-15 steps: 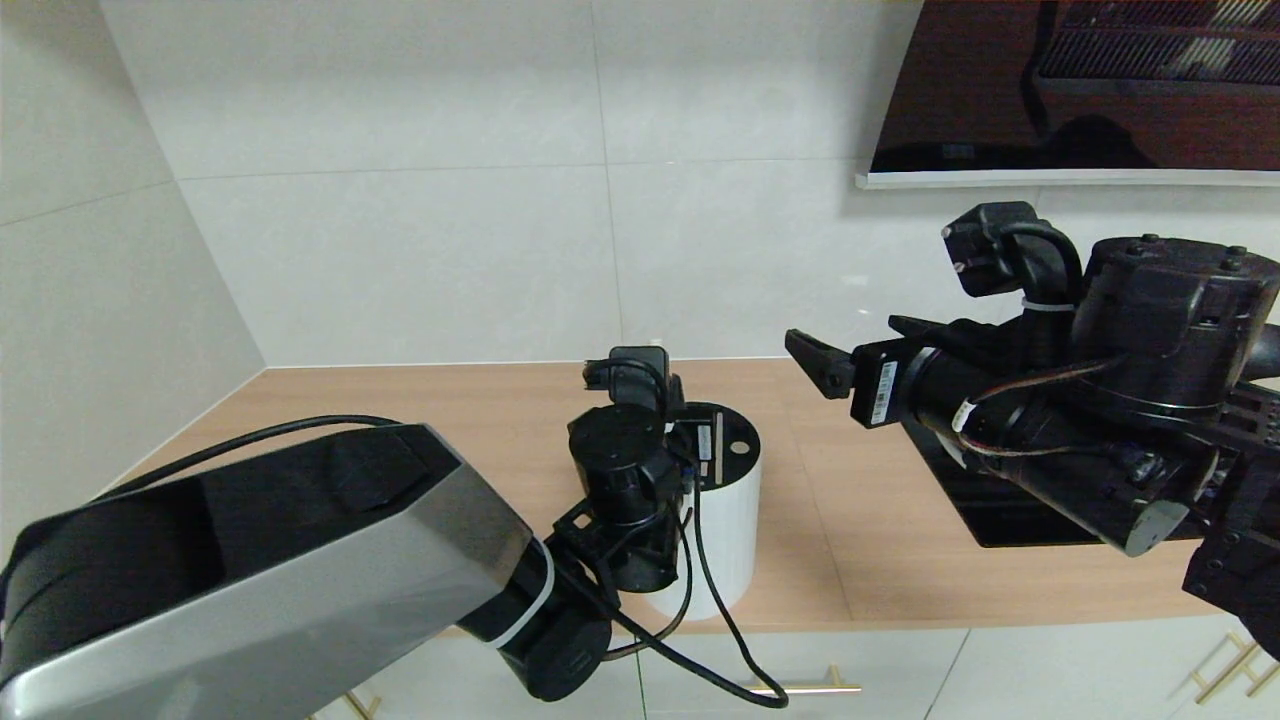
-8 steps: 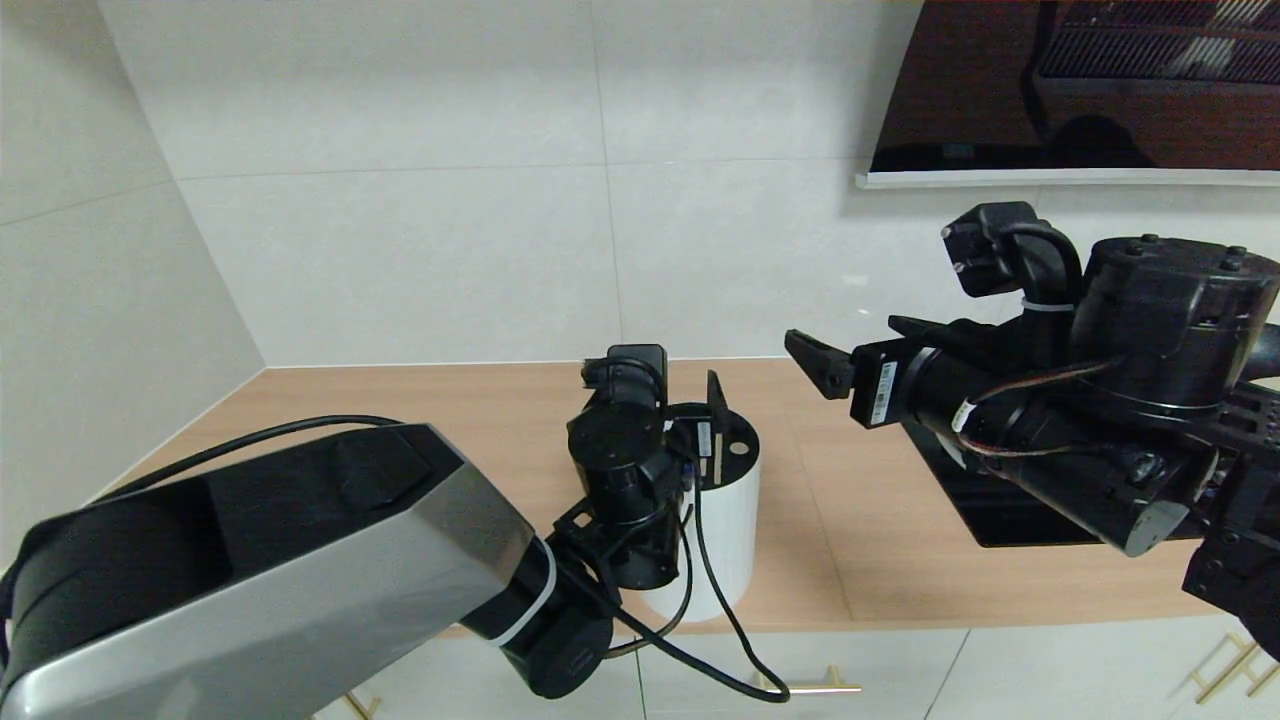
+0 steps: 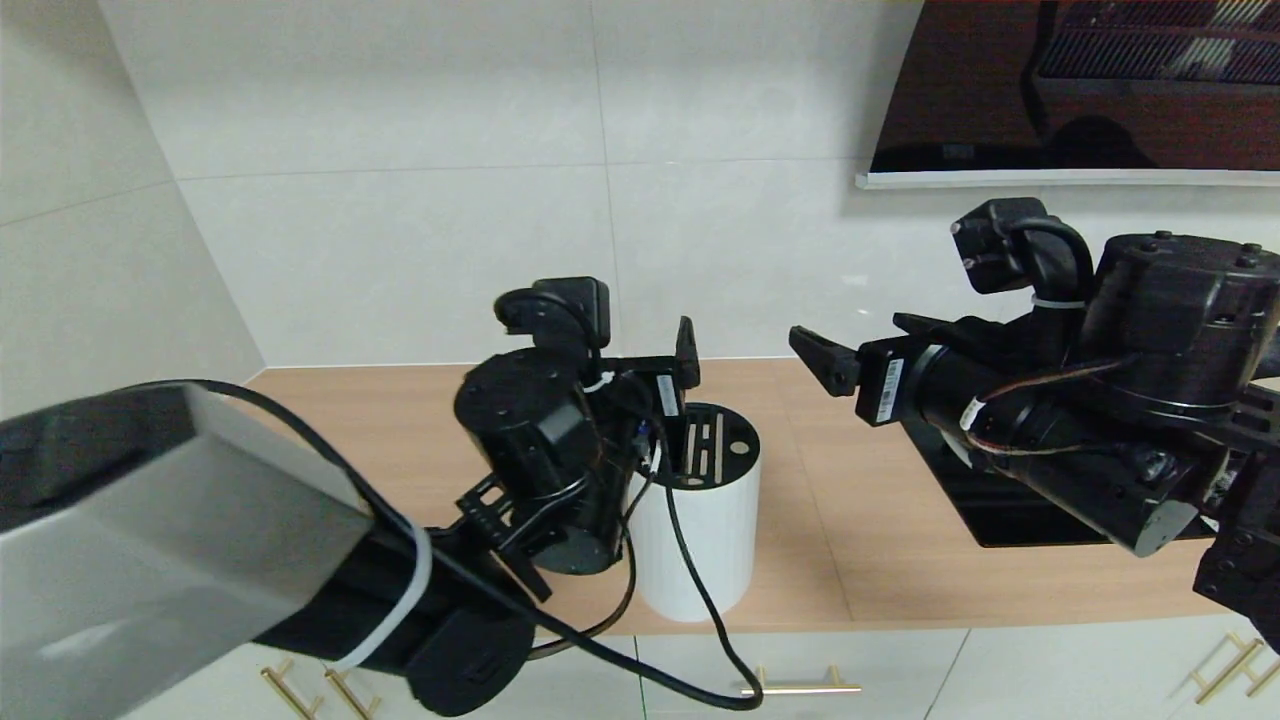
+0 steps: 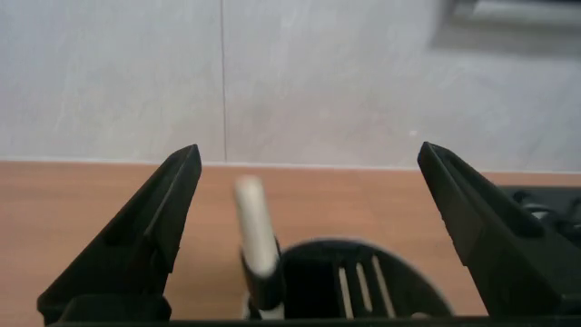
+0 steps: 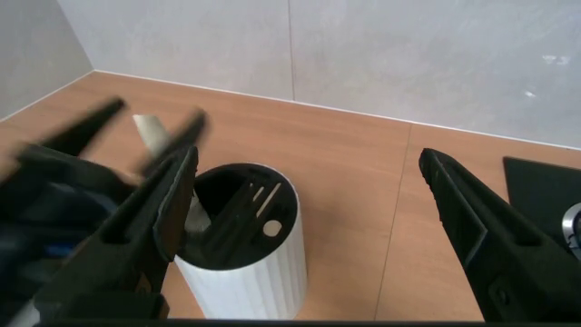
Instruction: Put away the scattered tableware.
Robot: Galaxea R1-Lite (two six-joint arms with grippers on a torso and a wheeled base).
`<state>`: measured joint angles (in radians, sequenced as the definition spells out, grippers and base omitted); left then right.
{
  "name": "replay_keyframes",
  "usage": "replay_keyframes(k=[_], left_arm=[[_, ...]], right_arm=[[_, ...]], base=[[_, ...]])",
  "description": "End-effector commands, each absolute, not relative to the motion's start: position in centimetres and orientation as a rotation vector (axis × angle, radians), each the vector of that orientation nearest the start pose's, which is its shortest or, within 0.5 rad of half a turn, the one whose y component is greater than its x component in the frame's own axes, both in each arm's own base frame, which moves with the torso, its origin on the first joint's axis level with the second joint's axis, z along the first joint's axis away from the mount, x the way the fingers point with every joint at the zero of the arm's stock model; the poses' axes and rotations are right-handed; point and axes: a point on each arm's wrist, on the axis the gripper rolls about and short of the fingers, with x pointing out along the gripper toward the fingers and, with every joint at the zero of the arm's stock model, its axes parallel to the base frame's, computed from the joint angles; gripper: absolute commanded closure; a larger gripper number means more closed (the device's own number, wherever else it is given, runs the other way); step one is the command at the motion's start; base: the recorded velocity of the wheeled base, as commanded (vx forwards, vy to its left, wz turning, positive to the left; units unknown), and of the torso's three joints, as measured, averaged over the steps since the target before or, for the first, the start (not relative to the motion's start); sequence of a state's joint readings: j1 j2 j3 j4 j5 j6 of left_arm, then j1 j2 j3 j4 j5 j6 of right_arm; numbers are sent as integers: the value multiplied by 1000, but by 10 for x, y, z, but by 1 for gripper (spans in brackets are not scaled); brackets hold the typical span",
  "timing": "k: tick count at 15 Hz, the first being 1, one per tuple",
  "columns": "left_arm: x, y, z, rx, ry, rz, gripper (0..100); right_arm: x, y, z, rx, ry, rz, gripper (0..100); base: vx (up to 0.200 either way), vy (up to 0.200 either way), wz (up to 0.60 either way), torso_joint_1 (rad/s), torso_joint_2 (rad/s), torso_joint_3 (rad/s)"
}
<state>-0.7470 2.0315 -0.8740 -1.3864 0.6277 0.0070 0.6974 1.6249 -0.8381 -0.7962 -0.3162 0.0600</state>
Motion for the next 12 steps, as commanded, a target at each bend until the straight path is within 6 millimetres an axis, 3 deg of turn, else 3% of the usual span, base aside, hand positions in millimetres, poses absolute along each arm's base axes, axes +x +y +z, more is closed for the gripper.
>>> replay_keyframes(k=[1,4,7,8,9,10,12], left_arm=[[231,-194,213,-148,-216,-217,0],[182,-150,247,-111,-161,-260,0],[156,-115,253,-135,-120,-218,0],[142,-95,254,-144,-144,-178,0],[137,-89,253,-147,-151,-169,0],[110,-65,240,-153,-167,-142,0],[74,-32,224,-136,-177,-55,0]], right_arm=[[226,178,236,72,-16,375,0],[211,156,256,53,-90,350,0],[198,138,275,78,-160,330,0],[185,128,279,61,-183,323,0],[179,124,280,58,-194,320,0],[151,103,281,68,-223,316,0],[108,71,267,33,-164,317,0]], base=[[0,0,0,0,0,0],[0,0,0,0,0,0],[0,0,0,0,0,0],[0,0,0,0,0,0],[0,0,0,0,0,0],[0,0,0,0,0,0],[0,0,0,0,0,0]])
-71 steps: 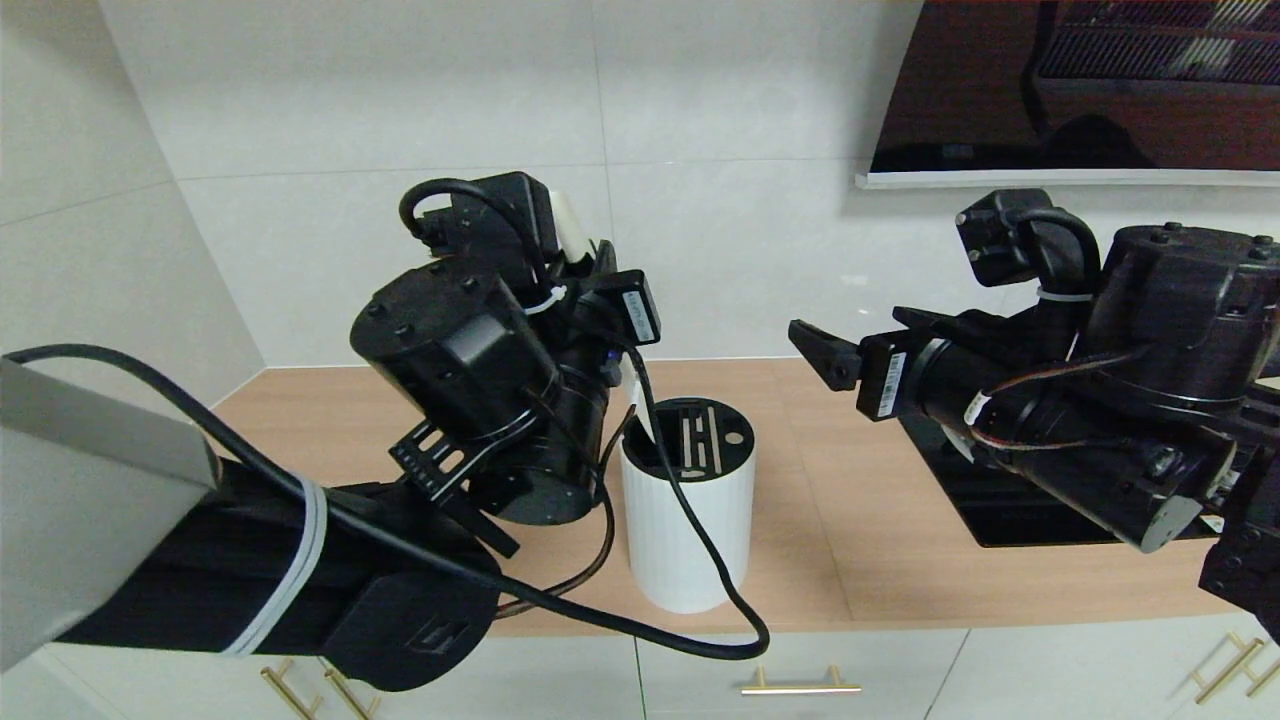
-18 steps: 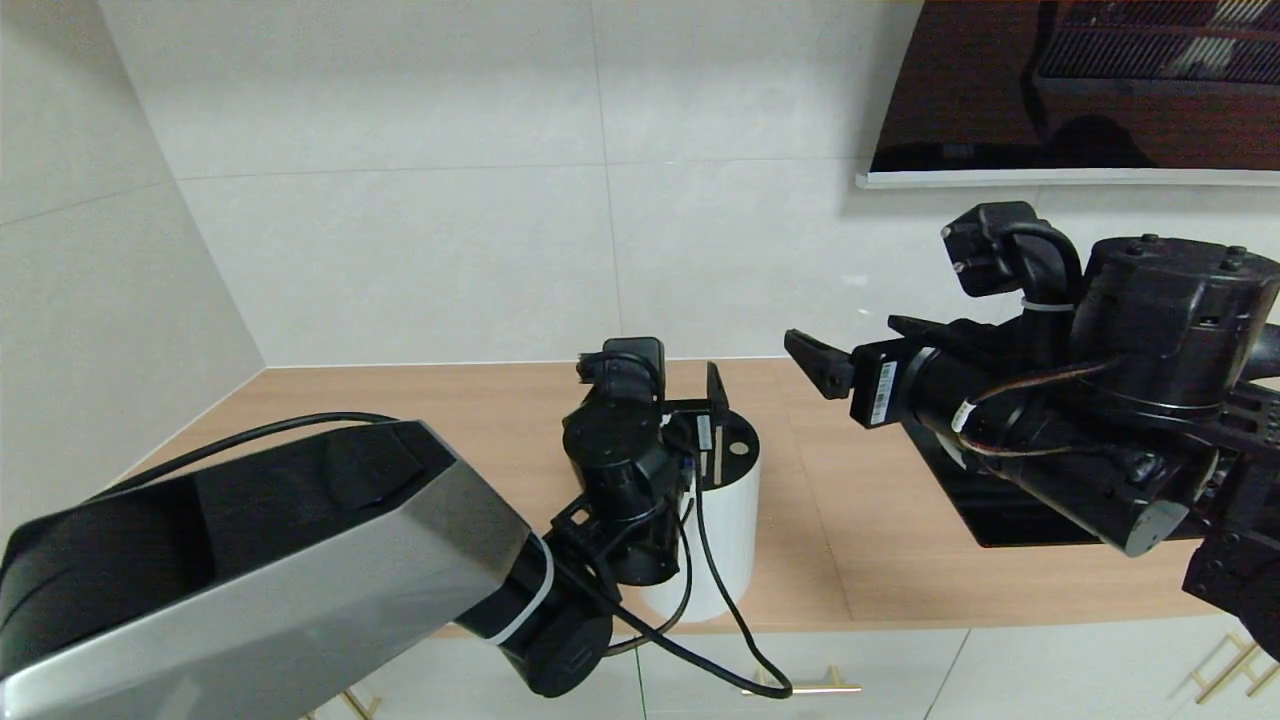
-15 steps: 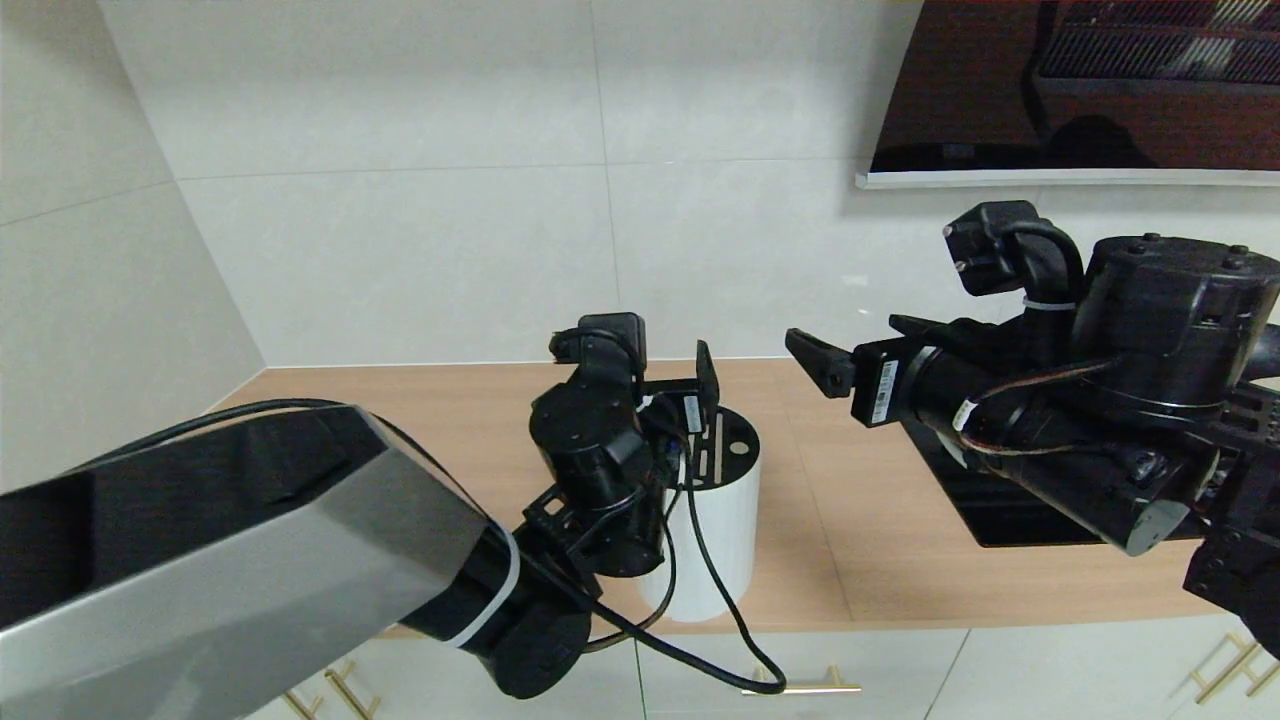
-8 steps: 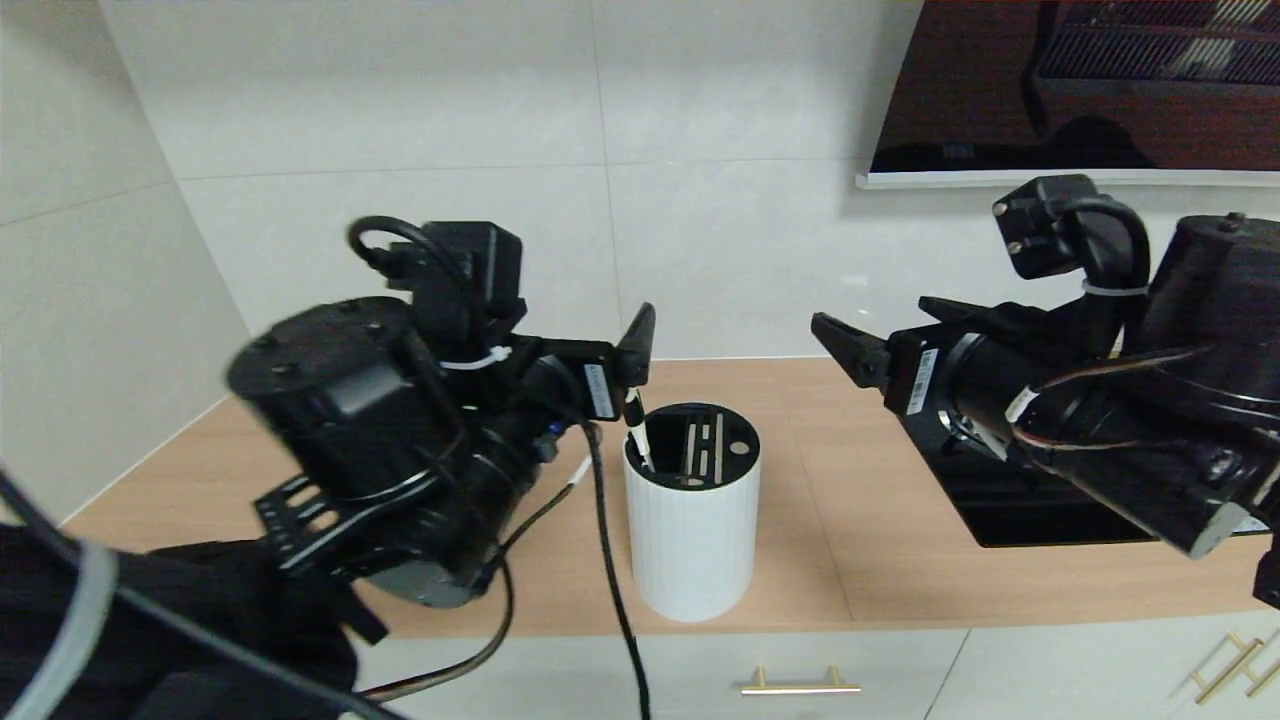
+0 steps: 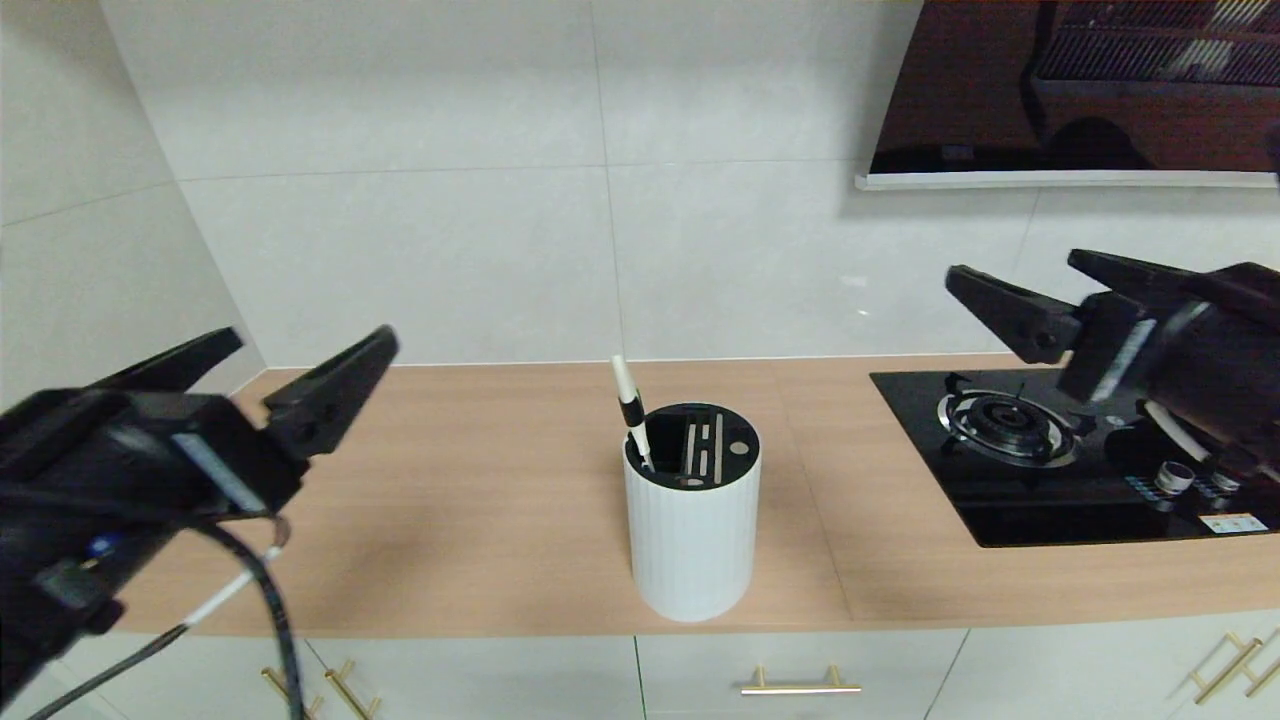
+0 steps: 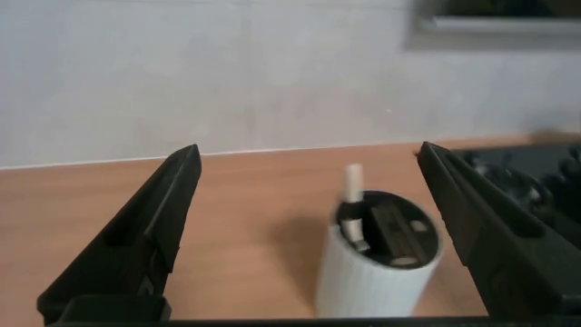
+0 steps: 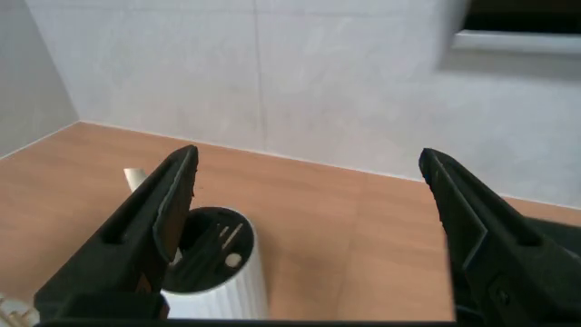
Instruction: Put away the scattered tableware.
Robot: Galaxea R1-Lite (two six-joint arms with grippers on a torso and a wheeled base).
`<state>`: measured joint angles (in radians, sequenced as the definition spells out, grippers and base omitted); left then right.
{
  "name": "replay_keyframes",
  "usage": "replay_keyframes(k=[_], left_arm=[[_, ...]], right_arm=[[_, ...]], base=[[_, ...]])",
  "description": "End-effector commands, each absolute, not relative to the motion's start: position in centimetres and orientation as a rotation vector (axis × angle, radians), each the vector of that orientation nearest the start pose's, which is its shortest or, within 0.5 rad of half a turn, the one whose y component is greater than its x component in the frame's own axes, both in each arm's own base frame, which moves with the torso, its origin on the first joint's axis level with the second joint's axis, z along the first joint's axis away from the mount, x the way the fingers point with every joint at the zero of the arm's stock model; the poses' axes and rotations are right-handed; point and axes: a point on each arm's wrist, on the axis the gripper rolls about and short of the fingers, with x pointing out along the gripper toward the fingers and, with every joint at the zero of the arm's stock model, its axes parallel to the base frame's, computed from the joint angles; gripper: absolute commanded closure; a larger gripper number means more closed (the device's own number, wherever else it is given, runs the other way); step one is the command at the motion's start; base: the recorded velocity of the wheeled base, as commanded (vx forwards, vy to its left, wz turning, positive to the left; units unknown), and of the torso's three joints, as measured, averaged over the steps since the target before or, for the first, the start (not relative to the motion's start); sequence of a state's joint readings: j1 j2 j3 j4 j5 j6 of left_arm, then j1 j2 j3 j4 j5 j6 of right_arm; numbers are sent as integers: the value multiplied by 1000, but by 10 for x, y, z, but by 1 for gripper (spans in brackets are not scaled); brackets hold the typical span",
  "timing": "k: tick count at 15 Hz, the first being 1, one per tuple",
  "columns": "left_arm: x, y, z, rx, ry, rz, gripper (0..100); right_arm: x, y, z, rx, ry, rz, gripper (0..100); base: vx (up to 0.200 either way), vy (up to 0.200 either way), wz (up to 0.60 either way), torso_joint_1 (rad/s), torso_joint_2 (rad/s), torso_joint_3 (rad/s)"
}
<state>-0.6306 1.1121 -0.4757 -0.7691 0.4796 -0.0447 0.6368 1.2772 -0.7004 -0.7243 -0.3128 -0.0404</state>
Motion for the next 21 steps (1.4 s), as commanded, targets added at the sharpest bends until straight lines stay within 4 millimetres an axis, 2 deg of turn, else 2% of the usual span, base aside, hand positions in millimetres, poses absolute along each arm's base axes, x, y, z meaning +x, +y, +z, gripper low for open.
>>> replay_keyframes(k=[1,2,3,4,6,10,12,14,17,18,19,21], left_arm=[[57,-19,222,-129,-185,-10,0],[45,-11,220,-124,-189,16,0],[18,4,210,-112,-190,106,0],[-1,11,202,-102,-195,169,0],[-36,17,199,-97,-225,225,0],[-53,10,182,-72,-260,279,0],[-61,9,171,-69,-285,282,0],[-63,7,157,-60,-262,295,0],[-54,7,142,-55,-207,317,0],[-49,8,133,-50,-182,335,0],[-42,8,123,-23,-178,359,0],[-32,8,108,18,-184,366,0]], right_arm=[[87,55,260,16,-131,314,0],[72,41,256,6,-112,292,0],[43,16,239,-18,-70,195,0],[24,4,232,-18,-77,142,0],[-14,-9,223,-8,-155,58,0],[-53,-12,201,-48,-234,-75,0],[-62,-13,187,-56,-245,-102,0],[-57,-12,181,-56,-224,-108,0],[-53,-11,175,-54,-211,-129,0],[-55,-7,165,-62,-221,-206,0],[-54,-4,144,-76,-213,-191,0],[-46,-5,132,-61,-187,-217,0]], base=[[0,0,0,0,0,0],[0,0,0,0,0,0],[0,0,0,0,0,0],[0,0,0,0,0,0],[0,0,0,0,0,0],[0,0,0,0,0,0],[0,0,0,0,0,0],[0,0,0,0,0,0],[0,0,0,0,0,0],[0,0,0,0,0,0],[0,0,0,0,0,0],[0,0,0,0,0,0]])
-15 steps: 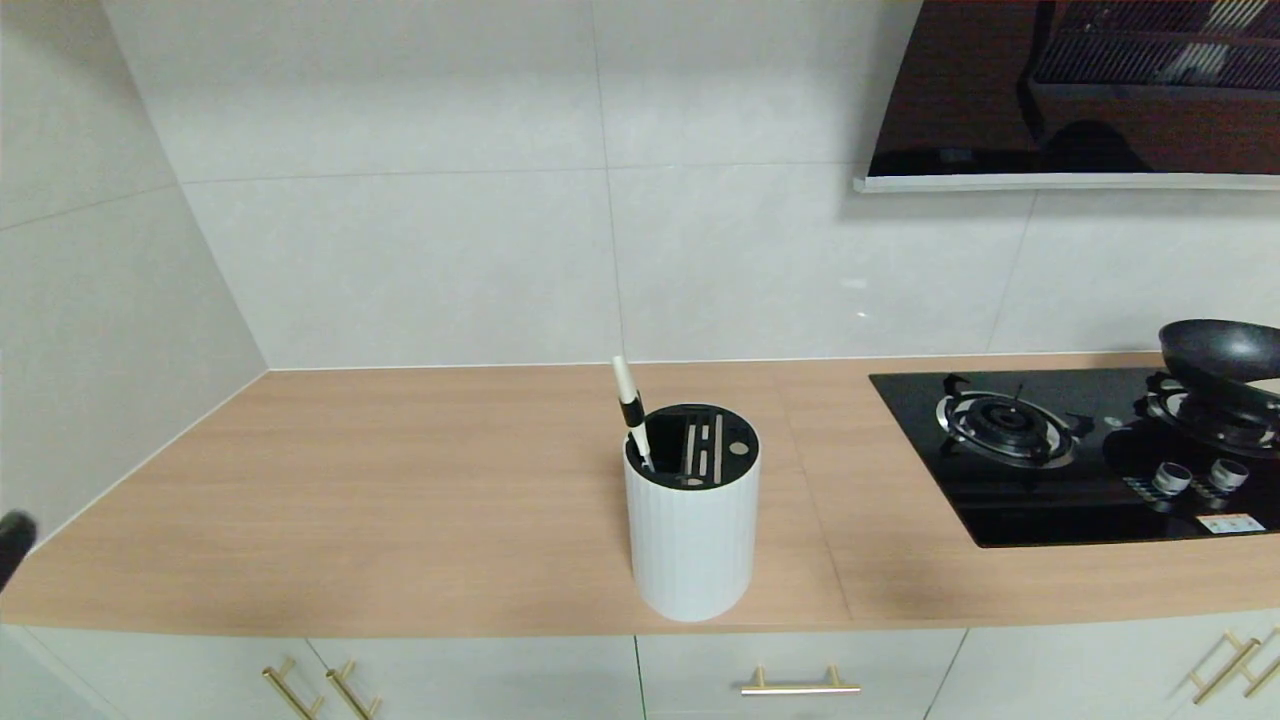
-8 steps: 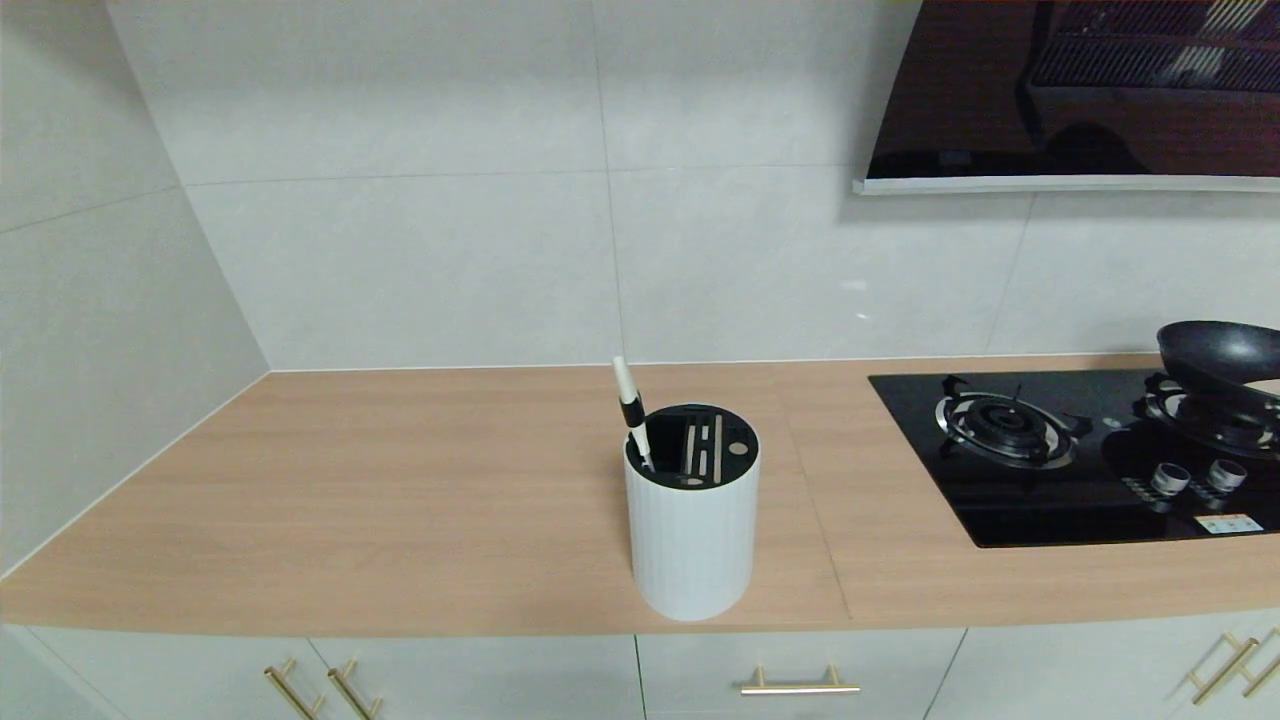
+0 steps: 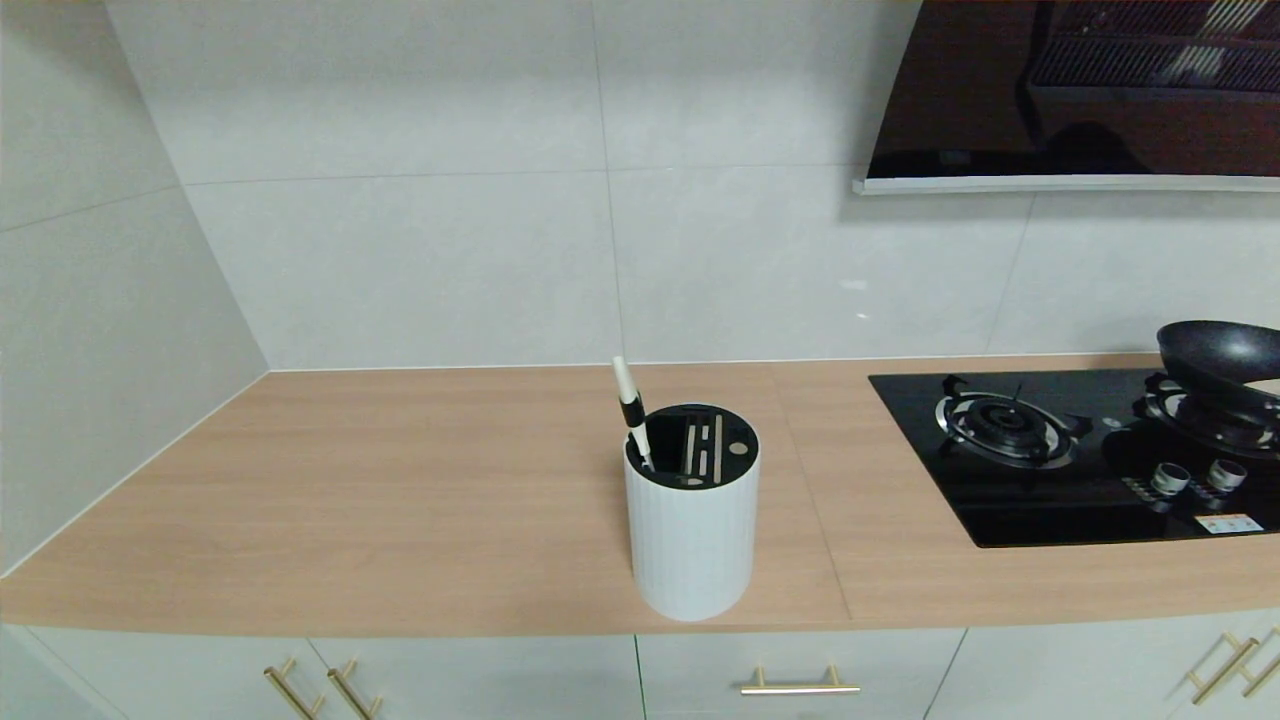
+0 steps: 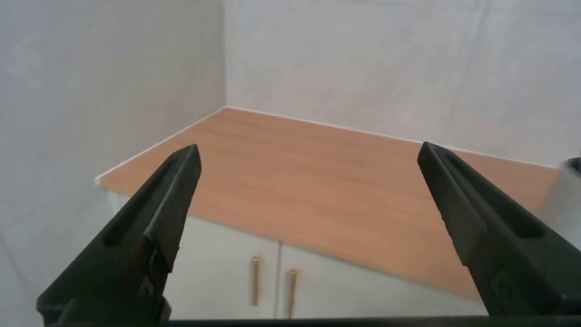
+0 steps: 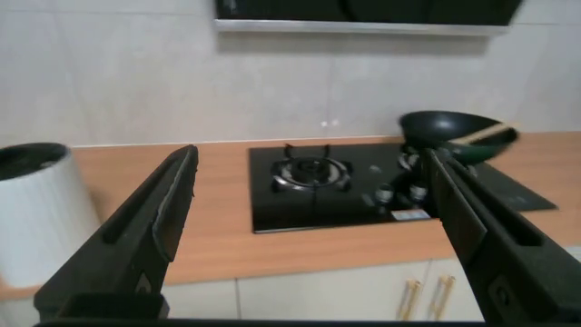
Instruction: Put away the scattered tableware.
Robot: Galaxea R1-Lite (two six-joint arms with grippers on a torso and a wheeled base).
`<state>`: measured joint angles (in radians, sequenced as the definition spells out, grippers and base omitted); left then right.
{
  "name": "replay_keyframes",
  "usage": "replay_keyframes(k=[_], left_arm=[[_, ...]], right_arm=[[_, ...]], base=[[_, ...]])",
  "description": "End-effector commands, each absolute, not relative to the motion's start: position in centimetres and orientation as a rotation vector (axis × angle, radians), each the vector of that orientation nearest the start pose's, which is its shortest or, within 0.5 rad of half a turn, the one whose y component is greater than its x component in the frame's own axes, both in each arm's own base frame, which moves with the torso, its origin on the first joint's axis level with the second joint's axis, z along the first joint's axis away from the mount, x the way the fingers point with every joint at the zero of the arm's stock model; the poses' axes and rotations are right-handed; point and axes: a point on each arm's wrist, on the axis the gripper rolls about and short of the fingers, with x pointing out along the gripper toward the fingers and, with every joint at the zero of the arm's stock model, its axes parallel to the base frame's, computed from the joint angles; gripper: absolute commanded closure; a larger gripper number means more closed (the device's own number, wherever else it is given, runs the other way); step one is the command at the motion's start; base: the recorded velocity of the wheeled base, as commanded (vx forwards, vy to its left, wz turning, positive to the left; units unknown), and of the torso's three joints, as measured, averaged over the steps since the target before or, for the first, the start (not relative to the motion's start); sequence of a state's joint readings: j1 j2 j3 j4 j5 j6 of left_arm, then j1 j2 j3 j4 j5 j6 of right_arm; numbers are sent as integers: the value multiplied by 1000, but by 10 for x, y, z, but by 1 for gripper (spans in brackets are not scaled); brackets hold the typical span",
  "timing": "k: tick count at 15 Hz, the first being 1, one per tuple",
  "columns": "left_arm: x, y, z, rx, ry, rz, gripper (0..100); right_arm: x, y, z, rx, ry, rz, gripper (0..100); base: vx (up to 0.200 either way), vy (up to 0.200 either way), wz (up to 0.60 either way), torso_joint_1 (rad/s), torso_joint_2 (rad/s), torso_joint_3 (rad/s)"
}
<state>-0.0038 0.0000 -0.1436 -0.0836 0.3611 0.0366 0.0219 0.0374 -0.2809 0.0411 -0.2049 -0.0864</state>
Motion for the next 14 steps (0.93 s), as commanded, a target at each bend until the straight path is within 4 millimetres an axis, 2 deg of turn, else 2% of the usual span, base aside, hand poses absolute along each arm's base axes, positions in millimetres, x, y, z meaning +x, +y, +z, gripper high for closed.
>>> replay_keyframes(k=[1,3,5,8,9,12,14], left_arm=[[-26,8,94,50,-164,364,0],[-25,7,89,40,-117,335,0],[-23,6,80,56,-32,250,0],[-23,3,79,58,-26,107,0],[-23,2,79,60,-25,97,0],[-23,1,75,60,5,29,0],[-23,1,76,-5,1,32,0]], right_arm=[[-37,-5,116,-56,-148,-209,0],[-24,-3,91,-59,-146,-157,0],[-24,-2,89,-44,-126,-100,0],[-23,-1,79,-7,-37,-42,0],[-23,0,75,1,12,-14,0],[-23,0,75,-2,0,8,0],[-23,0,75,2,0,8,0]], base=[[0,0,0,0,0,0],[0,0,0,0,0,0],[0,0,0,0,0,0],[0,0,0,0,0,0],[0,0,0,0,0,0],[0,0,0,0,0,0],[0,0,0,0,0,0]])
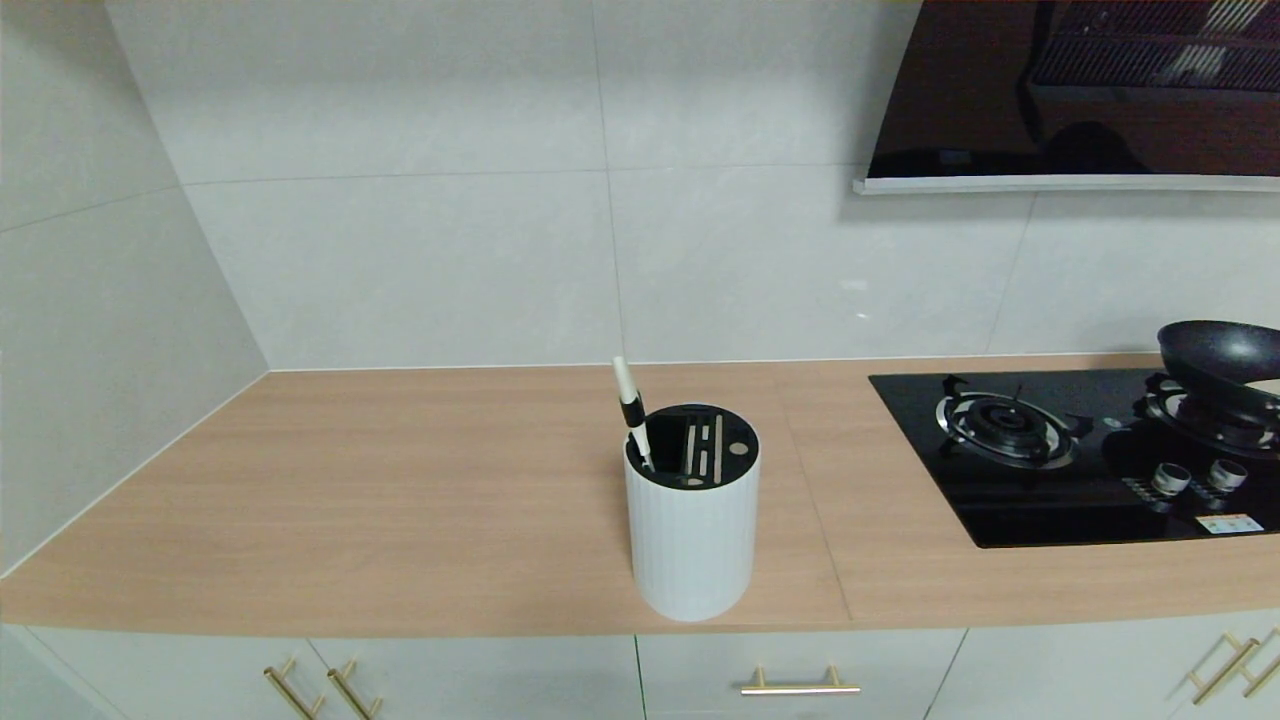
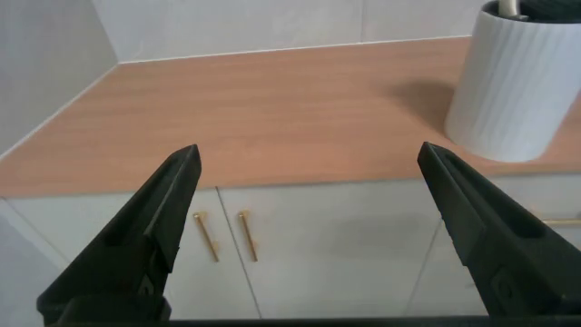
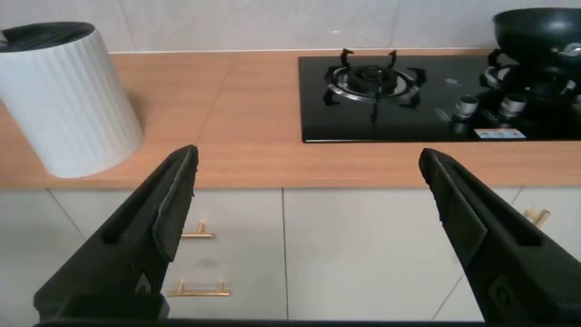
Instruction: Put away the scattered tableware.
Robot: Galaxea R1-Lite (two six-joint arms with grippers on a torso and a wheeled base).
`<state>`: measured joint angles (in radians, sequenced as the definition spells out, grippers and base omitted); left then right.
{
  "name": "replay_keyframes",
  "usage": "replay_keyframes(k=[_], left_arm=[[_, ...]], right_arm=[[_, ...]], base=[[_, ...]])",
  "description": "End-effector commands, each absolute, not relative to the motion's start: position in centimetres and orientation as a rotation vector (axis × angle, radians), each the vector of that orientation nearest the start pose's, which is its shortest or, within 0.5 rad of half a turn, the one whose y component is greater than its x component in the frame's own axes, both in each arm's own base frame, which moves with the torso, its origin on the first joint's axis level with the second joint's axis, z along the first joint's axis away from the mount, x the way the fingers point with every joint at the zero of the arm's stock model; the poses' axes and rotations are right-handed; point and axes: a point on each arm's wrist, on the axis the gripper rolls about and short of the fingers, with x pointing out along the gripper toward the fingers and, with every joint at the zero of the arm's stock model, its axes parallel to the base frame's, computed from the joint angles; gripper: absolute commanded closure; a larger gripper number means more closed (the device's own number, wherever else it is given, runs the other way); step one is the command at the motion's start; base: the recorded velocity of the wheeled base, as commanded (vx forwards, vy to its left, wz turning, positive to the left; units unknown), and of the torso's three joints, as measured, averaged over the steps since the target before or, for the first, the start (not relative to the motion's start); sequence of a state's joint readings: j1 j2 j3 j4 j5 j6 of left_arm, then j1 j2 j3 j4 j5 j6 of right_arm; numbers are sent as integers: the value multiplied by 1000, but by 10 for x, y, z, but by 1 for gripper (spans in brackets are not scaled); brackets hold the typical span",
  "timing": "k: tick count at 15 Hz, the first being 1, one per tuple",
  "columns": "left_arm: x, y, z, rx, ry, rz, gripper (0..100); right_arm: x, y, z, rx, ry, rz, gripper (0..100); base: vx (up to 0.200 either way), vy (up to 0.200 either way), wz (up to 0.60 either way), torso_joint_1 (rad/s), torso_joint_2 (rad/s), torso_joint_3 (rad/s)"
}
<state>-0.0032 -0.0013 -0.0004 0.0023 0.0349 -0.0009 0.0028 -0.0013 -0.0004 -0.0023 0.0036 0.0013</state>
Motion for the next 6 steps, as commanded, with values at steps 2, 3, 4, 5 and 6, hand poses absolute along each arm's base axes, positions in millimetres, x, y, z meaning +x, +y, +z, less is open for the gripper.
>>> replay_keyframes(k=[2,3,4,5,6], left_arm=[[-23,1,76,-6,1,34,0],[-23,1,76,-8,1,32,0],[-23,1,76,-8,1,34,0],[-23,1,76,-8,1,32,0],[-23,1,76,-8,1,32,0]], right_arm=[[-23,0,75,-2,0,8,0],[-23,0,75,-2,0,8,0],[-23,0,75,-2,0,8,0],[-23,0,75,2,0,8,0],[-23,0,76,0,2,8,0]], base=[[0,0,0,0,0,0],[0,0,0,0,0,0],[0,0,0,0,0,0],[0,0,0,0,0,0],[0,0,0,0,0,0]])
